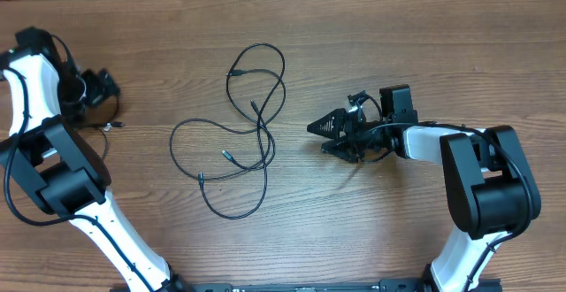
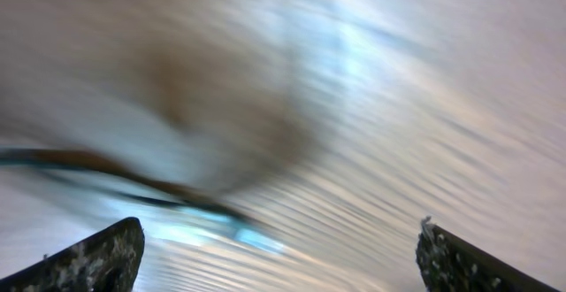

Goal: Untangle cables

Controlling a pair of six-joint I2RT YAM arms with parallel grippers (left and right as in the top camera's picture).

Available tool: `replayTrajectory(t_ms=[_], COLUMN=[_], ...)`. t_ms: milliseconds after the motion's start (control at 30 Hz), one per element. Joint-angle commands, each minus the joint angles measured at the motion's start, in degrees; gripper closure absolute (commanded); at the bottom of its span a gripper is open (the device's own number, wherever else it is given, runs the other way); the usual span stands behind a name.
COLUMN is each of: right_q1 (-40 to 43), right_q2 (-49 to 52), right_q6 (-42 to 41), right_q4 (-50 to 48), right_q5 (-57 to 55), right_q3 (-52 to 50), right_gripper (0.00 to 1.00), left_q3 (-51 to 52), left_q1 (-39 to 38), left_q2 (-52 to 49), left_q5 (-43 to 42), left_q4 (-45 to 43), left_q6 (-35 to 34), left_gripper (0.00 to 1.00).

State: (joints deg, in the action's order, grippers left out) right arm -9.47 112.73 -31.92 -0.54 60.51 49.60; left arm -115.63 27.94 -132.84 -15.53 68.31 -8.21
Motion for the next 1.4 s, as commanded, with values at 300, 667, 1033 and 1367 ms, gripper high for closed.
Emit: replayTrajectory(t_ms=[300, 667, 1033, 1367], right_q1=[0.1, 0.1, 0.1, 0.1], right_q2=[0.8, 0.8, 0.8, 0.8], right_q6=[0.0, 0.0, 0.0, 0.0], right_q4=[0.6, 0.6, 0.6, 0.6], right_q5=[-12.4, -15.1, -15.1, -15.1], right_q3=[-0.5, -0.5, -0.5, -0.5], right_gripper=[0.00, 0.00, 0.00, 0.00], left_q3=[-0.6, 5.6, 13.4, 23.7], left_q1=[-14.0, -34.5, -46.0, -49.1], left_q2=[-0.2, -0.2, -0.2, -0.2], left_q5=[-22.5, -16.8, -11.1, -10.9], left_q4=[16.2, 18.0, 9.2, -8.5], left_q6=[12.5, 12.5, 4.5, -2.6], left_gripper=[0.00, 0.00, 0.00, 0.00])
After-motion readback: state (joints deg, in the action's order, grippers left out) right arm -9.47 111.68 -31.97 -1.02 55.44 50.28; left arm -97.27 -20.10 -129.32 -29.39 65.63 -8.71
